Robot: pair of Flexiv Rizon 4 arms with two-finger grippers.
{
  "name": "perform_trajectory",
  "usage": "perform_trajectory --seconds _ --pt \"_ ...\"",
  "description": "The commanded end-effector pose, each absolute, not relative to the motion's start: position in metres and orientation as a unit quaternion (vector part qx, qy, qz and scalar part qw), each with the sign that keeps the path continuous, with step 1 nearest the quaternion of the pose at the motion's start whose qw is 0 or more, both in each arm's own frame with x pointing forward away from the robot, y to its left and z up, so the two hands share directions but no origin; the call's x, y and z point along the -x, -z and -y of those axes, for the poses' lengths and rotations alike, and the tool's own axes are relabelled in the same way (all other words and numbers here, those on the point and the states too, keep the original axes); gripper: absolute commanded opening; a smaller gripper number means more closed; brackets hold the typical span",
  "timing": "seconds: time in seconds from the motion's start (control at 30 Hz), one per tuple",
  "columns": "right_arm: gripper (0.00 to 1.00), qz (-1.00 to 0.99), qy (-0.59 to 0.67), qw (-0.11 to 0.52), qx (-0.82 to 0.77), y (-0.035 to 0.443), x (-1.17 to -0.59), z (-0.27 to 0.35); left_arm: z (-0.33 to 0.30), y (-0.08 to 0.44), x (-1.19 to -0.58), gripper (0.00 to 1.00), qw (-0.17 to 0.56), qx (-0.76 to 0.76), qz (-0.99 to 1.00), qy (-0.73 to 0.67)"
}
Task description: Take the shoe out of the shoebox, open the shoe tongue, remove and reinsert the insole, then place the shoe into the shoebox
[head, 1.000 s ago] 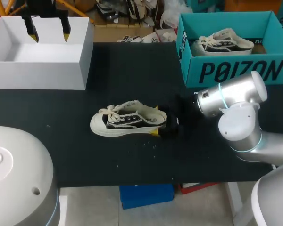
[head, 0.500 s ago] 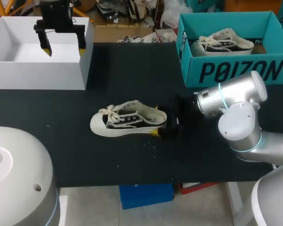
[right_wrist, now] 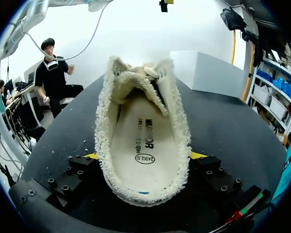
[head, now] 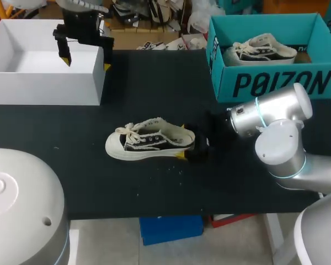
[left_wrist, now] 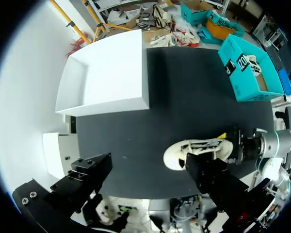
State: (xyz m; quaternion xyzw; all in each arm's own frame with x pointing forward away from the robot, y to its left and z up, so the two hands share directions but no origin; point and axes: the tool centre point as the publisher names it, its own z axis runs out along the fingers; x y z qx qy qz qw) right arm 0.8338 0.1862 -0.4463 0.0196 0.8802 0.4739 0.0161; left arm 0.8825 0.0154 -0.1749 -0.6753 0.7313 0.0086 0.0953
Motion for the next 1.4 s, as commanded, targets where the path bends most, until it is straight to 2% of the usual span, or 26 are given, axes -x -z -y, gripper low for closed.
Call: perform_trajectory --seconds 0.03,0.57,0.83,1.4 --pt "0.00 -0.880 -0.474 0.017 -0.020 0.450 -0.833 -0.187 0.016 0.183 -0.864 1.00 0.127 0.669 -0.732 -0.024" --pt "0.00 -0.880 -0.474 0.017 -0.020 0.450 -0.833 -0.187 0.089 0.243 -0.831 1.00 0.064 0.642 -0.762 -0.052" --pt "0.00 -0.880 -0.474 0.017 -0.020 0.450 -0.833 -0.187 0.116 0.283 -0.826 1.00 0.090 0.647 -0.752 -0.086" --pt "0.00 -0.880 -0.474 0.017 -0.020 0.450 -0.833 -0.187 0.145 0.343 -0.830 1.00 0.083 0.652 -0.744 -0.123"
